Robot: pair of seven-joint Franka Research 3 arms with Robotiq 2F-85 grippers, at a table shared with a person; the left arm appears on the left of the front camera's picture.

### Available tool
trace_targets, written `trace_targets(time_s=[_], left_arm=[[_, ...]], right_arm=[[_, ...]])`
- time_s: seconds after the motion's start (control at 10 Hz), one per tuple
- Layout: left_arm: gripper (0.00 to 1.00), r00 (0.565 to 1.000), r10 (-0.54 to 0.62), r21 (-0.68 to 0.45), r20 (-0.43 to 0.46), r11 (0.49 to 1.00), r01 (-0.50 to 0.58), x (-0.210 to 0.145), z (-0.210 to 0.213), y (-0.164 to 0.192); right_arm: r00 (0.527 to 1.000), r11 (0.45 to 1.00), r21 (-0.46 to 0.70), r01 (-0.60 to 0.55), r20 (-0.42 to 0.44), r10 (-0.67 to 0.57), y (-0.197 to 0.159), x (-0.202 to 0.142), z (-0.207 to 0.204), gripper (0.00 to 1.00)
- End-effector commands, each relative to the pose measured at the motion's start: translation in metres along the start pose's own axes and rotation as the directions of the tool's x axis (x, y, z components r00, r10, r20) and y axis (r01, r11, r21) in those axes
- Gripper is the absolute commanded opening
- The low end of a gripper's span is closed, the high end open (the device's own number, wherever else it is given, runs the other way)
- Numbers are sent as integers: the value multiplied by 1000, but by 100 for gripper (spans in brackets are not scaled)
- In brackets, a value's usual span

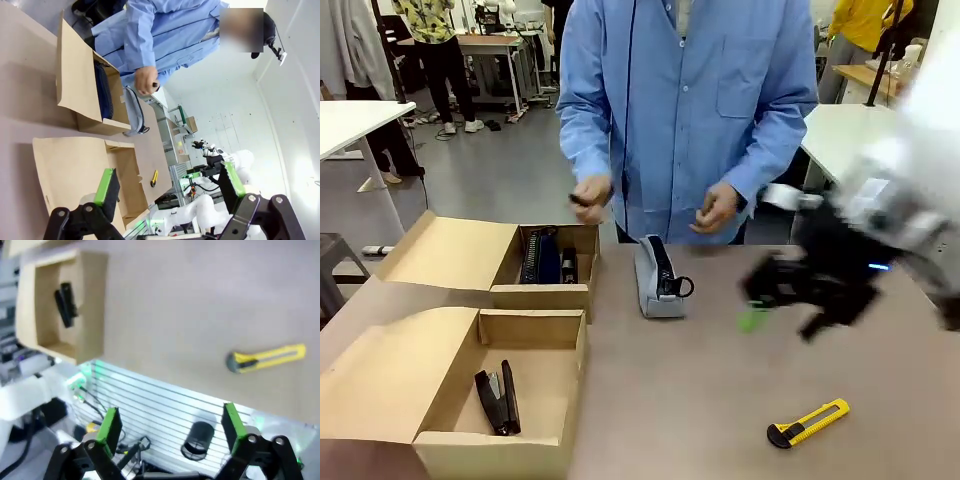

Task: Place items inside the box.
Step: Pick up a Pencil pouch or Stapler and place it inside the Mailer Box closest to the robot.

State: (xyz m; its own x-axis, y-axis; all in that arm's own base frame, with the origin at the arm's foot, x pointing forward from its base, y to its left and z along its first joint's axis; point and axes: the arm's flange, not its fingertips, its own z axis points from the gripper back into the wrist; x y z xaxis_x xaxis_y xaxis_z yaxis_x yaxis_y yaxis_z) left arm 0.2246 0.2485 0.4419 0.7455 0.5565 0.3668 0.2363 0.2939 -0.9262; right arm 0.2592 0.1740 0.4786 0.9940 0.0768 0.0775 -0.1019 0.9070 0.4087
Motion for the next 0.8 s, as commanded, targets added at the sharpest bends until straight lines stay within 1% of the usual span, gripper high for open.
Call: trace_targets(time_s=[0.0,0.1,0.2,0.3,0.4,0.5,0.6,0.7], left_arm=[[100,1000,-20,-21,14,1000,20,0,-1,-1],[100,1000,-20,-21,14,1000,20,0,-1,-1],[100,1000,-20,-21,14,1000,20,0,-1,-1],[100,1000,-20,-21,14,1000,20,0,-1,-1],[100,1000,-20,-21,14,1000,20,0,-1,-1],[100,1000,-20,-21,14,1000,20,0,-1,-1],[100,1000,-20,-21,14,1000,20,0,-1,-1],[100,1000,-20,-21,14,1000,20,0,-1,-1]], right_arm=[[989,991,56,121,82,-125,-89,-24,27,100],[986,971,202,126,86,-146,-146,-39,30,100],[978,921,357,156,74,-195,-193,-52,30,100],[970,835,524,167,67,-235,-233,-66,25,100],[961,746,639,188,39,-275,-268,-78,11,100],[957,637,748,186,9,-291,-293,-87,-10,100],[947,547,812,204,-23,-320,-306,-92,-34,100],[936,551,792,261,-68,-345,-300,-86,-54,100]])
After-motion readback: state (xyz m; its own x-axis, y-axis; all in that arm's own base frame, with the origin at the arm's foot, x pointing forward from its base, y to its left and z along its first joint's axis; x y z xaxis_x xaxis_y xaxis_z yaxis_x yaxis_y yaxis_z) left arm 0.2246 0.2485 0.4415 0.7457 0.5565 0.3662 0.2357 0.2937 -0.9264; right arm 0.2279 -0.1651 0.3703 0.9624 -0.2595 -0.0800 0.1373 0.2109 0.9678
